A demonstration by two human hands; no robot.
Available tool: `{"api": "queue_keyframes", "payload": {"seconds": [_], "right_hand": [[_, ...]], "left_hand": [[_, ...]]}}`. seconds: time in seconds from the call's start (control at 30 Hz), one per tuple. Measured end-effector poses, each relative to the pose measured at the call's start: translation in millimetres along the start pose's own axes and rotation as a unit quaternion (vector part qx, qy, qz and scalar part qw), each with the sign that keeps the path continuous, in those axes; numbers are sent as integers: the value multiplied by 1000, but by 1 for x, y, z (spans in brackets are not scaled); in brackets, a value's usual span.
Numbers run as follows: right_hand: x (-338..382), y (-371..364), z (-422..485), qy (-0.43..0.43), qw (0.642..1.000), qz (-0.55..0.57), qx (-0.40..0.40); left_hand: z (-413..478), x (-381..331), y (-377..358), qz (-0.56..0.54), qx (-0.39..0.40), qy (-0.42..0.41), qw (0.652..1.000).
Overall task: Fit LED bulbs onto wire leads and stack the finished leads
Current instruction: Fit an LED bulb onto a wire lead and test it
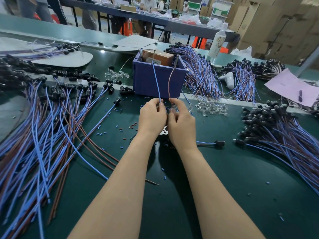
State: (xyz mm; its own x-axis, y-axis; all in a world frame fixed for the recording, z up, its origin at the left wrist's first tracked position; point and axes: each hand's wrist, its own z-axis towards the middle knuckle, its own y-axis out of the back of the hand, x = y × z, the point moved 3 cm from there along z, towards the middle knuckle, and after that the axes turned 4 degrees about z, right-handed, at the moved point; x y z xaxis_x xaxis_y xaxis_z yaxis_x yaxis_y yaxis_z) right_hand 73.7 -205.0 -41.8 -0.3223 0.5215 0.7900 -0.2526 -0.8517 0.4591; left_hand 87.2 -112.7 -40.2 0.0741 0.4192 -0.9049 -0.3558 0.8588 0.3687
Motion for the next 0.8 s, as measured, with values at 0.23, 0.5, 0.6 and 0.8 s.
{"api": "queue_keyframes", "payload": {"seconds": [0.23, 0.5, 0.6, 0.8], "right_hand": [[0, 1, 0, 1, 1000, 4, -11], [1, 5, 0, 2, 998, -10, -67], [-1, 6, 2, -18, 996, -4, -88], [-1, 6, 1, -13, 996, -5, -86]], "left_hand": [[1, 0, 0, -5, 3, -1, 1000], [3, 2, -1, -5, 6, -14, 1000], [3, 4, -2, -2, 6, -17, 1000], [4, 5, -3, -5, 10, -17, 1000]]}}
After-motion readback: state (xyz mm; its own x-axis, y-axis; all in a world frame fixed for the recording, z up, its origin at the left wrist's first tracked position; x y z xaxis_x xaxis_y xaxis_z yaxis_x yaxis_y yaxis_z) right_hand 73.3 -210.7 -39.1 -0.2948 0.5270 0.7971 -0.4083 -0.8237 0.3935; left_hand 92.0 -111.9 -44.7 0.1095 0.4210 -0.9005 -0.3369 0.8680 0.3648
